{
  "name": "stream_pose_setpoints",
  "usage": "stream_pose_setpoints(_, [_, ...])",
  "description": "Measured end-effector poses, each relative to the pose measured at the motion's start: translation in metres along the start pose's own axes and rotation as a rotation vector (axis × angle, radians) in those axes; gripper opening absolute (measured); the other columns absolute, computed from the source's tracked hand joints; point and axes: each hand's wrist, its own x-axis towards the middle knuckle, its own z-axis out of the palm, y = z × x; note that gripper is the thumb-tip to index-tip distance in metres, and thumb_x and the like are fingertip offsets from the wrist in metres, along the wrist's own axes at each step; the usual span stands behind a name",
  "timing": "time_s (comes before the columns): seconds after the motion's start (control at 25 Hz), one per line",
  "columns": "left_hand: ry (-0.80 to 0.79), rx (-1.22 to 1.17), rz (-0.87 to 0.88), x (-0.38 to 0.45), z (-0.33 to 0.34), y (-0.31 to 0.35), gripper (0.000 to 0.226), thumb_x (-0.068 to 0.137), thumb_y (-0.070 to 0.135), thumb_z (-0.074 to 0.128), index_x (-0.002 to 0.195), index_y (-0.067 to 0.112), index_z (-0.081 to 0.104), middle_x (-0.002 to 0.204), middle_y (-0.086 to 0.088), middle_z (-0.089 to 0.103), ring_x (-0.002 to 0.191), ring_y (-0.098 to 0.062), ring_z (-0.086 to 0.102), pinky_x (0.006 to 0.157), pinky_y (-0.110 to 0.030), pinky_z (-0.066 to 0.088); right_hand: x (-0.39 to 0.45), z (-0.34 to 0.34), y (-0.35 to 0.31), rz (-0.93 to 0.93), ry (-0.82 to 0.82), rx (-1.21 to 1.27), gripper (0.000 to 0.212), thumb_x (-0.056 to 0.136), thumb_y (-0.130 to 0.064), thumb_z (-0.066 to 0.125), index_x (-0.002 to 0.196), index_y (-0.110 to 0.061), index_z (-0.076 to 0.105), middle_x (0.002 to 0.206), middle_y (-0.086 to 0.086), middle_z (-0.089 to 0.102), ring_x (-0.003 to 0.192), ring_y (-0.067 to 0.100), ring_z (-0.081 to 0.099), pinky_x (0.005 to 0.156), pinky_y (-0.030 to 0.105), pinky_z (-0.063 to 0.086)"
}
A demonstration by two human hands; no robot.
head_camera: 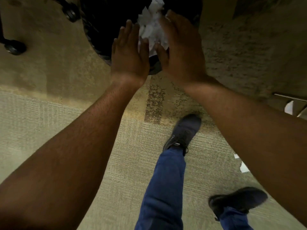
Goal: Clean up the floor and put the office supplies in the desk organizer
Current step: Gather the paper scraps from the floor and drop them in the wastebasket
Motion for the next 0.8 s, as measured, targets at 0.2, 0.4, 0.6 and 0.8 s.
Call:
stream_pose_setpoints(0.2, [0.212,-0.120,0.199,-0.056,0.030,0.056,0.045,0.099,0.022,0.044,0.137,-0.002,0.047,0.144,-0.019,0.047,0.137,-0.031,0.041,0.112,-0.044,0.034,-0.092,-0.021,0.044,0.216,0.121,0.047,0.051,0.095,-0.034,0.046,0.138,-0.007,0.045,0.145,0.014,0.044,0.134,0.032,0.040,0.111,0.042,0.031])
stream_pose_setpoints(0.4, [-0.010,-0.101,0.301,-0.122,0.091,0.129,0.041,0.094,0.017,0.049,0.130,0.000,0.053,0.131,-0.019,0.058,0.122,-0.034,0.053,0.105,-0.043,0.041,-0.202,-0.040,0.112,0.485,0.206,0.083,0.044,0.095,-0.032,0.049,0.130,-0.006,0.052,0.133,0.014,0.054,0.122,0.031,0.049,0.101,0.044,0.041])
stream_pose_setpoints(0.6, [-0.252,-0.028,0.405,-0.181,0.189,0.200,0.038,0.094,0.023,0.049,0.128,0.008,0.056,0.123,-0.014,0.062,0.115,-0.029,0.056,0.098,-0.033,0.040,-0.322,-0.036,0.189,0.708,0.196,0.150,0.045,0.095,-0.034,0.049,0.131,-0.008,0.051,0.136,0.013,0.052,0.127,0.028,0.045,0.105,0.044,0.038])
stream_pose_setpoints(0.8, [-0.446,0.103,0.517,-0.224,0.297,0.252,0.032,0.088,0.017,0.056,0.118,0.005,0.058,0.111,-0.020,0.064,0.102,-0.037,0.058,0.086,-0.036,0.045,-0.442,-0.022,0.261,0.743,0.084,0.163,0.049,0.090,-0.031,0.054,0.133,-0.007,0.049,0.137,0.014,0.050,0.127,0.030,0.045,0.105,0.044,0.038])
